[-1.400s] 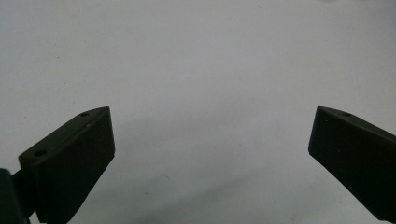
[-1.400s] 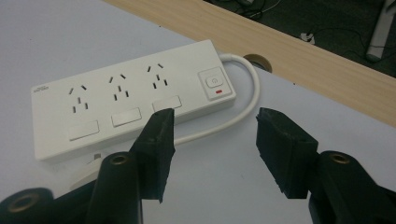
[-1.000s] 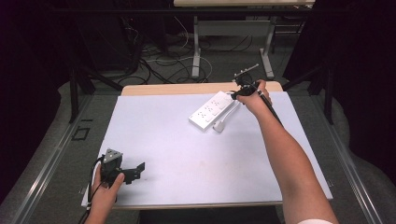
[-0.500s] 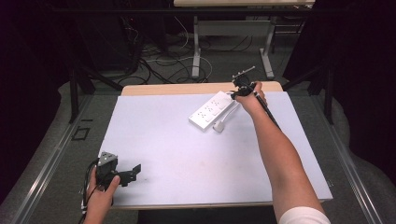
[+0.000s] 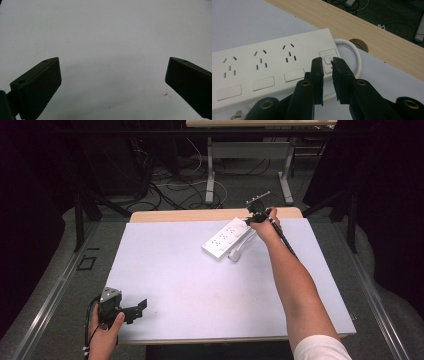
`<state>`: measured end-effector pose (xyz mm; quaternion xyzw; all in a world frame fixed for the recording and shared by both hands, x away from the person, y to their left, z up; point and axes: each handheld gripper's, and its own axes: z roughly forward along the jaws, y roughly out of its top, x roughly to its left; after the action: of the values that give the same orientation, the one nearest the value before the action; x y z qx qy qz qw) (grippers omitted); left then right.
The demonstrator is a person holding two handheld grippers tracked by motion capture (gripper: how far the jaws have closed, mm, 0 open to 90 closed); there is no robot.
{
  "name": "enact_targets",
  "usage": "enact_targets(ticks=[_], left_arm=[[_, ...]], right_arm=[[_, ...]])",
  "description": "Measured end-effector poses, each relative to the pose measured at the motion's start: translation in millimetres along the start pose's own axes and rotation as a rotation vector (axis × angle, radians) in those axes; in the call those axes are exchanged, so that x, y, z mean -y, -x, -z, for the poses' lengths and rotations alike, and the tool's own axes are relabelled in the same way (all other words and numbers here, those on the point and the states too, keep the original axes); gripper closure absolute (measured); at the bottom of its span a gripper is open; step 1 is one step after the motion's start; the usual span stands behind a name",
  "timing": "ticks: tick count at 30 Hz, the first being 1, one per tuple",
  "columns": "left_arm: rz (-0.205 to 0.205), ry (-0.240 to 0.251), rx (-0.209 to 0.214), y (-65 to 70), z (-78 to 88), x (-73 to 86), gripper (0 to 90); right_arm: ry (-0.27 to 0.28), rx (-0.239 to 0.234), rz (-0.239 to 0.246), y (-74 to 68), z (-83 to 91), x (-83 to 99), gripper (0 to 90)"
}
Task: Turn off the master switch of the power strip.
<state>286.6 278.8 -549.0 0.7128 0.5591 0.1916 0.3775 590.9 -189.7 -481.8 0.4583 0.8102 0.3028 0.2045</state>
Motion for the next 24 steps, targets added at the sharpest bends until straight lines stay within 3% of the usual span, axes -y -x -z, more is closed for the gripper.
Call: enact_targets(ticks=[5,19,24], left_arm=[[0.013,0.007,-0.011,0.4,3.4,2.3,0.5],[0.029,0.011,-0.024,1.0,5.2,4.3,0.6],[0.026,0.008,-0.015,0.4,3.6,4.3,0.5]], right_arm=[[0.004,-0.002,0.029,3.7,-4.6,-1.1,87.9],[0.035,-0.016,-0.016,12.2,-20.3,-0.2,90.0],[0.017,-0.016,-0.023,11.2,-29.1,0.2,90.0]])
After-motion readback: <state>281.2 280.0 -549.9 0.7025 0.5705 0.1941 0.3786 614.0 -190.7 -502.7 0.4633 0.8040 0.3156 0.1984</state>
